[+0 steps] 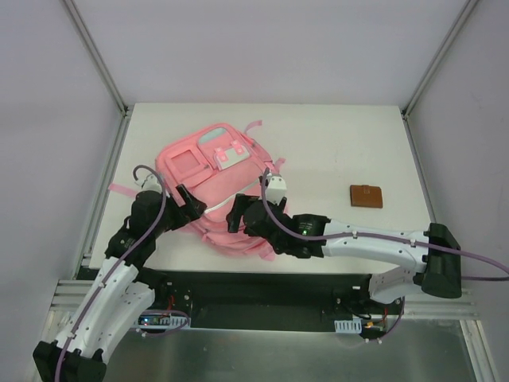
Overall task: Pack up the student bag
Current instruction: Zip the student bag at the center of the board.
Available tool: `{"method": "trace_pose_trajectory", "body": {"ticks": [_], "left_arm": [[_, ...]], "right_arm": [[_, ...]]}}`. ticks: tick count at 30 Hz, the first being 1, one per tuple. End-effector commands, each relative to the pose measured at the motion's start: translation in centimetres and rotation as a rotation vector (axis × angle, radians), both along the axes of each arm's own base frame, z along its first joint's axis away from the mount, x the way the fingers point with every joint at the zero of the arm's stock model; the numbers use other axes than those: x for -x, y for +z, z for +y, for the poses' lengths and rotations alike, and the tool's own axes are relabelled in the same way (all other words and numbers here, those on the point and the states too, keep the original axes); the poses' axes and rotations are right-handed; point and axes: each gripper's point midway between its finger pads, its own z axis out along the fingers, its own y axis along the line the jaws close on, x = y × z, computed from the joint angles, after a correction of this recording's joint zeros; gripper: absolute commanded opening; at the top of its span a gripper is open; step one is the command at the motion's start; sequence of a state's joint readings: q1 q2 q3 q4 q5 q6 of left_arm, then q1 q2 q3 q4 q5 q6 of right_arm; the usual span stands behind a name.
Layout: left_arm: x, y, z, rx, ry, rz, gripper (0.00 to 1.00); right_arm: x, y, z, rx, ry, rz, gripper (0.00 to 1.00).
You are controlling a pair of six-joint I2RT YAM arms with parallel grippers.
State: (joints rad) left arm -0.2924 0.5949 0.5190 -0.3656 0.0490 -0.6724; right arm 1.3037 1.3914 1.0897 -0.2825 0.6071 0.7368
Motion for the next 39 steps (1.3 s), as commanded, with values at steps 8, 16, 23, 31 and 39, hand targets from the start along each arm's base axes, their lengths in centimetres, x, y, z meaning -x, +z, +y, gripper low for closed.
{"method": "trace_pose_trajectory", "body": {"ticks": [8,16,23,31,39], "left_arm": [[1.2,2.5,2.9,0.103,0.215,-0.131,0.84],[-0.3,-0.4,2.7,0.012,0.207,0.010,0.76],[-2.5,-0.8,2.2,0.023,0.203,0.017,0.73],[-4.1,-1.1,1.1,0.111,0.164,-0.015,0.42],[-4.0,-2.2,0.5,0.118,0.114,0.012,0.12]], "right_arm": [[1.2,3.3,3.0,-0.015,0.049,-0.073,0.96],[2.2,3.2,5.0,-0.037,0.115,-0.022,0.96],[2.6,2.6,5.9,-0.073,0.111,0.015,0.96],[3.1,0.6,8.3,-0.043,0.132,0.085,0.99],[3.6,-0.3,9.7,-0.088,0.097,0.183,0.85]]}}
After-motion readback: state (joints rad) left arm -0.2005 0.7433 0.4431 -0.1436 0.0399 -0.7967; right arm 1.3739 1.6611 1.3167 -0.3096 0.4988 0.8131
